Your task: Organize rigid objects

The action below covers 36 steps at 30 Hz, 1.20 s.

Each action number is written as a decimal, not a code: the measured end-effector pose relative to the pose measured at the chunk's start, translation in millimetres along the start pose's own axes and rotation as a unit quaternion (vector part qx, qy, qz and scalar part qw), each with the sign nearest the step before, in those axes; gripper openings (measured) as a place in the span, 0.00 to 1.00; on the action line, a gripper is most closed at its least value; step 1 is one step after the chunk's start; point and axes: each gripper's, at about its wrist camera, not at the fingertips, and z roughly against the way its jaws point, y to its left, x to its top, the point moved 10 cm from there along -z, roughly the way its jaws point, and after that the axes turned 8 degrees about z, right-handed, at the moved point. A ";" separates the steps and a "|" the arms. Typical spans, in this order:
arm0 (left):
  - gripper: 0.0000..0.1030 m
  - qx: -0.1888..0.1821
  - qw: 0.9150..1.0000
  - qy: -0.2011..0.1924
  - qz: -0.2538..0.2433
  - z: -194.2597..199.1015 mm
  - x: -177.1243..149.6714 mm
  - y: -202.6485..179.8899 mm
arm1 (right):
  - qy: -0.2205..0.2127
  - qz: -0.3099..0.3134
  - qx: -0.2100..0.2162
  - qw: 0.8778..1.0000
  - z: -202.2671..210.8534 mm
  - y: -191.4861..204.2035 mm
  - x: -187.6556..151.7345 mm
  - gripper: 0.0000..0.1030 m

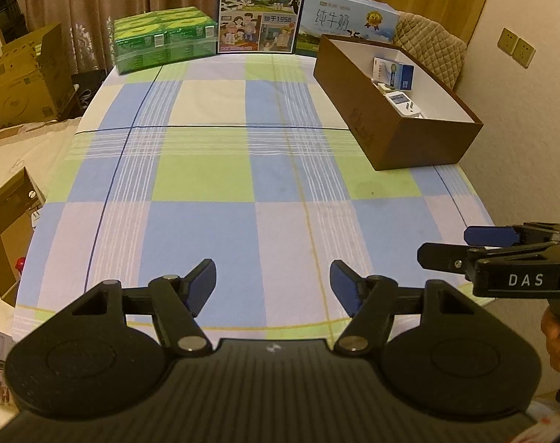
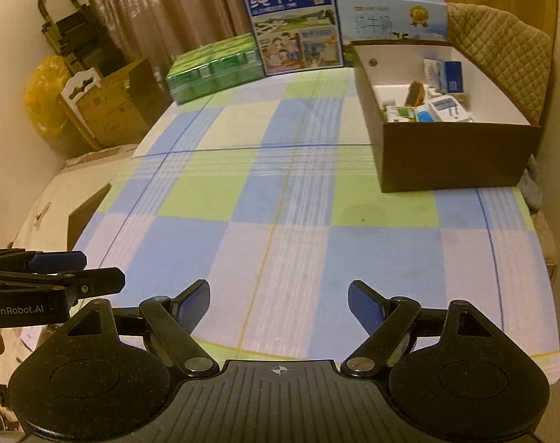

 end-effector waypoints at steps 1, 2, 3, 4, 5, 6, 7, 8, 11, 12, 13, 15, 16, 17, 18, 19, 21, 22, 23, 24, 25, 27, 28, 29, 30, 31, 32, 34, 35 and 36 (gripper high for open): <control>0.63 0.000 1.000 -0.001 0.001 1.5 -1.0 1.4 | 0.001 0.002 0.001 1.000 -0.7 2.6 -0.7 0.77; 0.63 0.001 1.000 -0.001 0.002 2.3 -2.0 2.6 | 0.001 0.004 0.001 1.000 -1.1 5.3 -1.8 0.77; 0.63 0.001 1.000 -0.001 0.003 2.7 -2.2 3.4 | 0.002 0.005 0.002 1.000 -1.7 7.5 -2.4 0.77; 0.63 0.001 1.000 -0.001 0.004 3.2 -2.9 4.2 | 0.003 0.006 0.002 1.000 -2.4 8.8 -2.8 0.77; 0.63 0.002 1.000 -0.001 0.004 3.7 -3.3 4.9 | 0.003 0.007 0.002 1.000 -2.6 10.7 -3.1 0.77; 0.63 0.001 1.000 -0.001 0.004 4.3 -3.5 5.4 | 0.003 0.007 0.002 1.000 -2.8 11.9 -3.4 0.77; 0.63 0.001 1.000 -0.002 0.003 4.2 -3.6 5.4 | 0.003 0.008 0.002 1.000 -3.0 12.7 -3.3 0.77; 0.63 0.001 1.000 -0.002 0.003 4.5 -3.8 5.6 | 0.003 0.008 0.002 1.000 -3.1 13.3 -3.3 0.77; 0.63 0.000 1.000 -0.001 0.002 4.4 -4.2 5.8 | 0.003 0.008 0.002 1.000 -3.6 13.8 -3.3 0.77; 0.63 -0.001 1.000 -0.001 0.002 4.5 -4.1 5.9 | 0.004 0.008 0.002 1.000 -4.0 13.8 -3.5 0.77; 0.63 -0.001 1.000 -0.001 0.002 4.4 -4.1 5.9 | 0.004 0.008 0.001 1.000 -3.8 14.5 -3.5 0.77; 0.63 -0.002 1.000 0.000 0.001 4.2 -3.9 5.6 | 0.004 0.007 0.001 1.000 -3.8 14.7 -3.7 0.77; 0.63 -0.002 1.000 0.000 0.001 4.0 -3.8 5.4 | 0.004 0.007 0.001 1.000 -4.0 14.8 -3.8 0.77; 0.63 -0.002 1.000 0.000 0.001 3.8 -3.8 5.2 | 0.004 0.007 0.001 1.000 -4.0 14.7 -4.0 0.77; 0.63 -0.002 1.000 0.000 0.001 3.3 -3.7 4.7 | 0.004 0.007 0.000 1.000 -4.4 14.6 -3.9 0.77; 0.63 -0.003 1.000 0.000 0.001 3.0 -3.4 4.5 | 0.004 0.007 0.000 1.000 -3.8 14.6 -4.3 0.77; 0.63 -0.002 1.000 0.001 0.002 2.7 -3.4 4.1 | 0.004 0.007 0.001 1.000 -4.2 14.6 -4.4 0.77; 0.63 -0.002 1.000 0.001 0.002 2.4 -3.3 3.8 | 0.004 0.007 0.000 1.000 -3.9 14.6 -4.4 0.77; 0.63 -0.002 1.000 0.001 0.002 2.1 -3.1 3.5 | 0.004 0.007 0.001 1.000 -3.8 14.7 -4.2 0.77; 0.63 -0.001 1.000 0.001 0.002 2.3 -3.2 3.7 | 0.004 0.008 0.001 1.000 -4.0 14.6 -4.3 0.77; 0.63 -0.001 1.000 0.001 0.002 2.1 -3.0 3.5 | 0.004 0.007 0.000 1.000 -3.9 14.8 -4.1 0.77; 0.63 -0.001 1.000 0.001 0.002 2.1 -2.9 3.6 | 0.004 0.007 0.001 1.000 -4.2 14.1 -4.6 0.77; 0.63 -0.001 1.000 0.001 0.002 2.2 -2.9 3.6 | 0.004 0.007 0.000 1.000 -4.0 14.4 -4.3 0.77; 0.63 -0.001 1.000 0.001 0.003 2.0 -2.8 3.5 | 0.004 0.007 0.000 1.000 -3.9 14.4 -4.2 0.77; 0.63 -0.001 1.000 0.001 0.003 2.2 -2.8 3.4 | 0.004 0.007 0.000 1.000 -3.9 14.3 -4.2 0.77; 0.63 -0.001 1.000 0.001 0.002 2.3 -2.7 3.5 | 0.004 0.007 0.000 1.000 -3.8 14.3 -4.2 0.77; 0.63 -0.001 1.000 0.001 0.003 2.4 -2.8 3.6 | 0.004 0.007 0.000 1.000 -3.8 14.1 -4.3 0.77; 0.63 0.000 1.000 0.000 0.006 2.5 -2.7 3.5 | 0.004 0.007 0.000 1.000 -3.7 14.2 -4.1 0.77; 0.63 0.000 1.000 0.000 0.005 2.2 -2.4 3.3 | 0.004 0.007 0.001 1.000 -3.7 14.0 -4.2 0.77; 0.63 0.000 1.000 0.000 0.006 2.5 -2.7 3.3 | 0.004 0.007 0.000 1.000 -3.6 13.9 -4.3 0.77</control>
